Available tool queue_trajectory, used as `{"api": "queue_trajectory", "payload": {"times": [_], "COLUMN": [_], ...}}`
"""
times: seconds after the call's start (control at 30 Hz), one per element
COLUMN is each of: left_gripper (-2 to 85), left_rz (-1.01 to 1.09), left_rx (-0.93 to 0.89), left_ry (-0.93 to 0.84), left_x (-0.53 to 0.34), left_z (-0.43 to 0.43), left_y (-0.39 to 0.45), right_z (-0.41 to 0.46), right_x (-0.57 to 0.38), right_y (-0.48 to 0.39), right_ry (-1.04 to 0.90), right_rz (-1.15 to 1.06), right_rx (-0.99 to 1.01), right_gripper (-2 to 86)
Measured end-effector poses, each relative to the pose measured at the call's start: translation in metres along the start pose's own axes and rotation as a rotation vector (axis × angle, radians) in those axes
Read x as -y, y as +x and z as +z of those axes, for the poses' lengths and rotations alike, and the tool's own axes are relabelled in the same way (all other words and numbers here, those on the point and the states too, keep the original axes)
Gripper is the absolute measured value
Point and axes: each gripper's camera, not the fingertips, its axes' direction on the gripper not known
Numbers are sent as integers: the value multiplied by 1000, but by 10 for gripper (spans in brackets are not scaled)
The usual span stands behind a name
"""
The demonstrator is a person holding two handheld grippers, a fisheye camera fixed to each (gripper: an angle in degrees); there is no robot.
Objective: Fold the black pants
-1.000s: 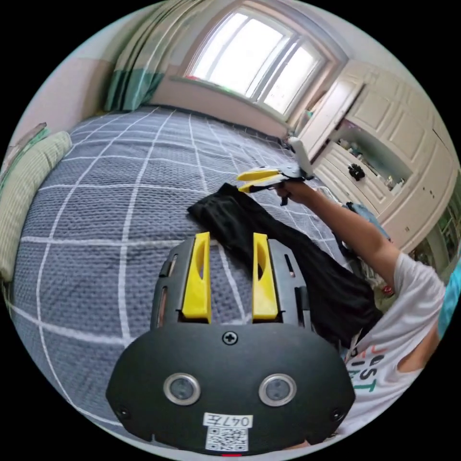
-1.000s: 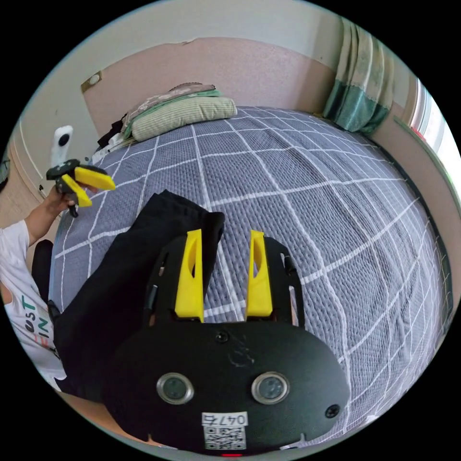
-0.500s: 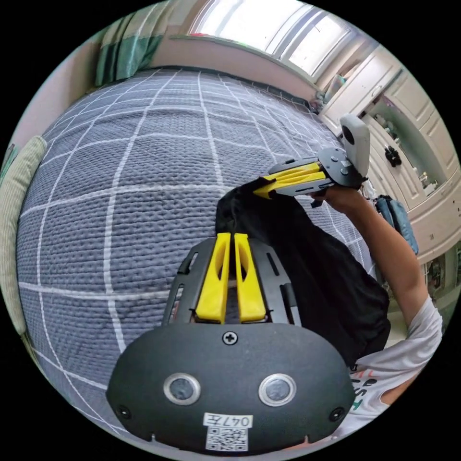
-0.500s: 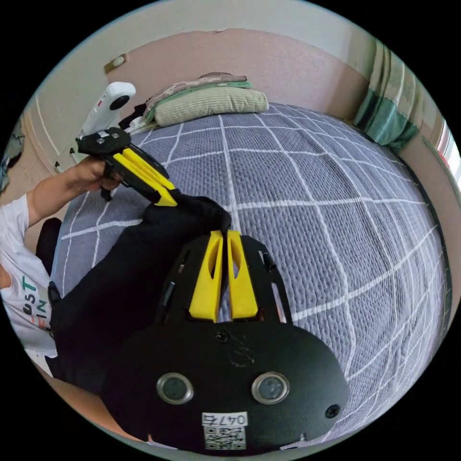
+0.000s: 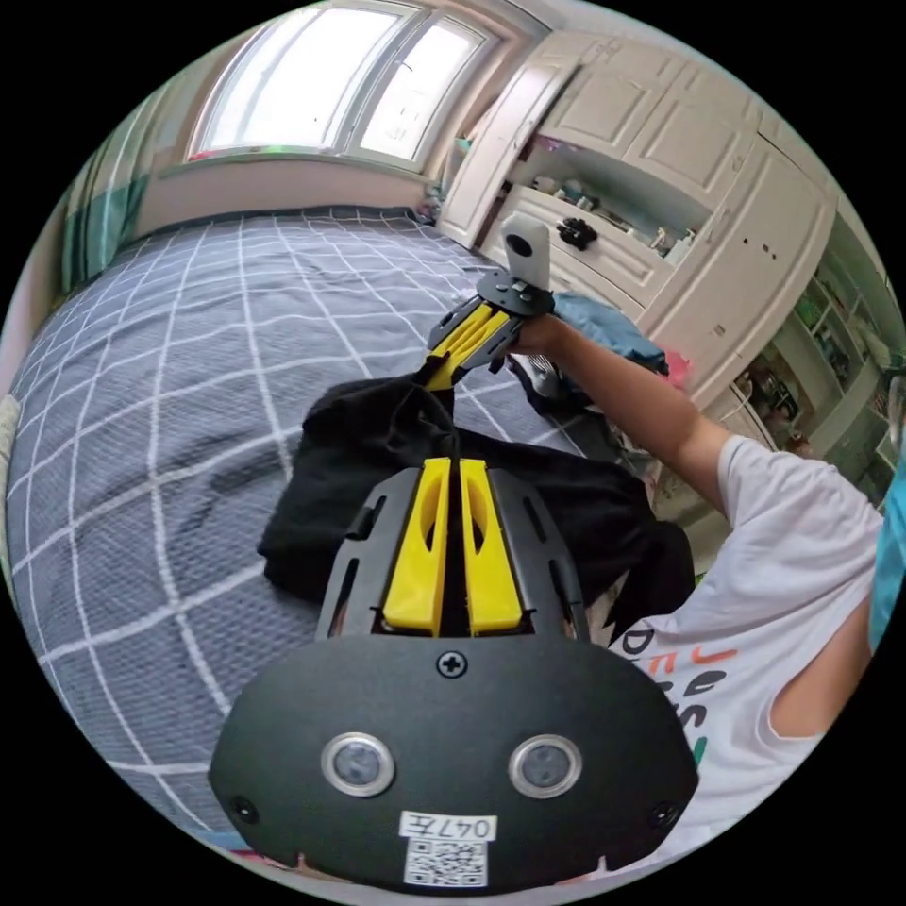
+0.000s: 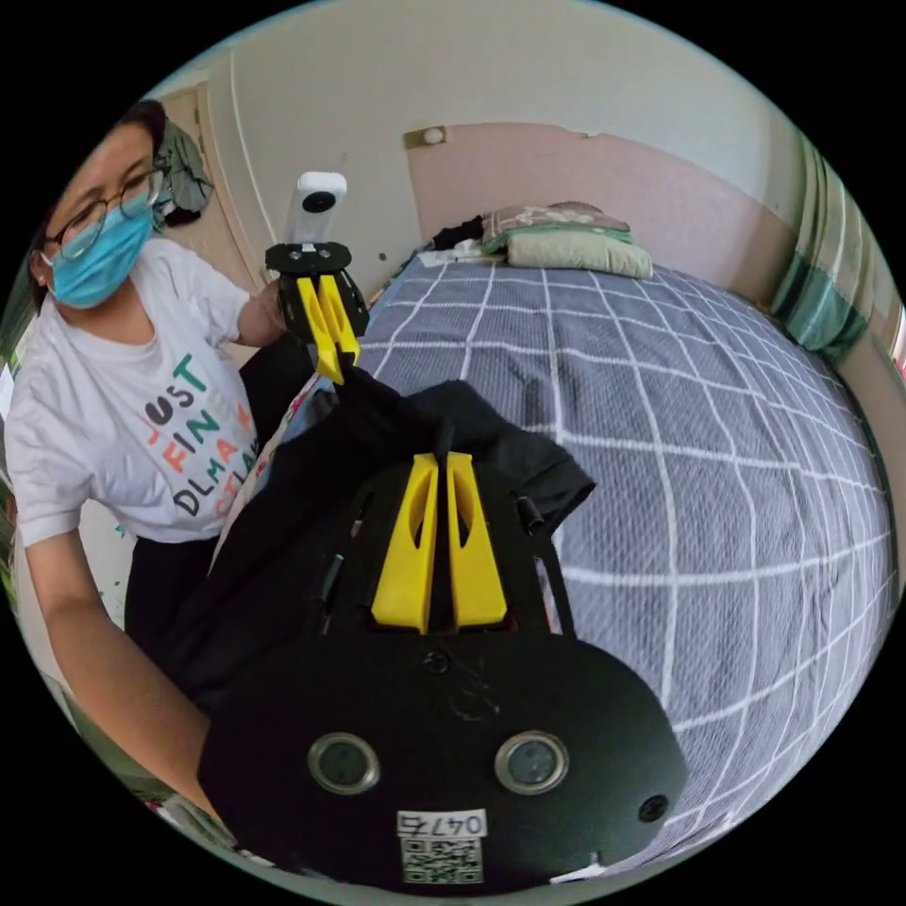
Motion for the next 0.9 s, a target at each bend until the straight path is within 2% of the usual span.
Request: {"api": "queue_trajectory", "payload": {"times": [0.3,0.4,0.43,0.53,0.57,0.63,0.73,0.83,0.9], "left_gripper": [1,16,24,137,189,202,177,146,140], "left_rz": [-163,-115,-103,-68,-73,-59,-43,-40,-14], "left_rx": [-153,-104,-90,-105,-165,-256,-286,-213,-171], "left_ry": [-63,-83,-89,-150,-163,-178,-119,-24,-19], "left_x": [-71,-81,-83,-92,-98,-109,-127,-123,-115], "left_z": [129,155,160,191,199,205,192,179,193], "left_y": [92,126,132,156,162,175,184,171,165], "right_z": [21,21,22,33,35,31,9,6,20], "right_x": [-96,-115,-122,-142,-148,-152,-148,-142,-141], "right_y": [-144,-179,-188,-204,-213,-234,-273,-298,-303], "right_ry": [-304,-341,-351,-483,-535,-567,-428,-288,-270], "right_rz": [39,52,78,192,232,233,209,197,208], "right_rx": [-65,-96,-112,-148,-160,-189,-284,-389,-417], "right_gripper": [4,24,61,126,125,105,48,17,12]}}
